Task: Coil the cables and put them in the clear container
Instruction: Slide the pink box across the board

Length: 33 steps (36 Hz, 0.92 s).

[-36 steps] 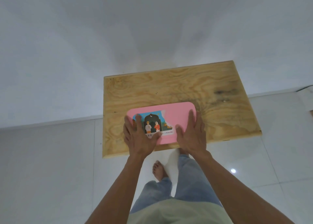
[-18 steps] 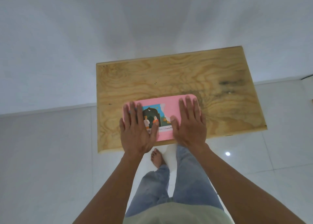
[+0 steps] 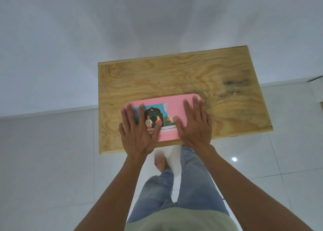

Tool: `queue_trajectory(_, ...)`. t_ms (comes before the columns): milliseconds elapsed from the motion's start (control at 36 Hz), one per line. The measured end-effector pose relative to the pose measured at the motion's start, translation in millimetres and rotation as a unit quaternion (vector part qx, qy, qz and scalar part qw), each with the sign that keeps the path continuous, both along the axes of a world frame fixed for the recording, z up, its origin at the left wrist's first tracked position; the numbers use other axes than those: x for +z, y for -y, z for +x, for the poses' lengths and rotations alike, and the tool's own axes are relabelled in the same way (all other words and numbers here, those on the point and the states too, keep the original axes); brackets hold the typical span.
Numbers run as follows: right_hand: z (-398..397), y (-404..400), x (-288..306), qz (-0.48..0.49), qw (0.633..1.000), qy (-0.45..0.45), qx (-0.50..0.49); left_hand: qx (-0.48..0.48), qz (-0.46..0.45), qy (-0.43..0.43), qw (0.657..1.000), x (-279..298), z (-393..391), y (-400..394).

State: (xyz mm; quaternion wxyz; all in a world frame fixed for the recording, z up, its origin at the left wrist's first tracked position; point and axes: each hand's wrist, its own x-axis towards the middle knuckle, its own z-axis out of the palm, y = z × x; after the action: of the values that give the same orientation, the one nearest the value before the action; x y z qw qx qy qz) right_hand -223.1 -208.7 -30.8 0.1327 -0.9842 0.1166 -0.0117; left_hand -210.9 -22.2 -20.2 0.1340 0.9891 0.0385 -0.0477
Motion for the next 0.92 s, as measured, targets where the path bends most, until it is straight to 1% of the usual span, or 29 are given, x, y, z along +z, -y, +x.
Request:
queue_trajectory(56, -6.5, 1.6, 1.7, 0.02, 0.999, -0.007, -0.033, 0.039, -0.006, -0.01, 0.999, 3.6, -6.3, 1.5)
queue_trajectory(111, -11.5, 2.7, 2.4, 0.065, 0.997, -0.017, -0.049, 0.066, -0.028, -0.032, 0.997, 3.6, -10.3, 2.2)
queue_trajectory(194, -12.2, 3.4, 1.8, 0.109, 0.993, -0.008, -0.045, 0.077, -0.063, -0.04, 0.994, 2.2, -9.5, 1.8)
queue_trajectory(278, -8.4, 3.6, 1.4, 0.126, 0.991, -0.001, -0.045, 0.08, -0.066, -0.03, 0.994, 3.5, -3.8, 1.2)
queue_trajectory(528, 29.7, 5.2, 4.6, 0.152, 0.986, 0.025, -0.059, 0.078, -0.083, 0.003, 0.993, 3.1, 38.3, 2.6)
queue_trajectory(750, 90.7, 11.7, 4.2, 0.153, 0.987, 0.012, -0.053, 0.076, -0.094, 0.025, 0.992, -0.8, 96.4, 7.0)
queue_trajectory(917, 135.6, 17.4, 7.6, 0.15, 0.988, -0.004, -0.044, 0.069, -0.085, 0.037, 0.993, -2.0, 144.5, 11.2)
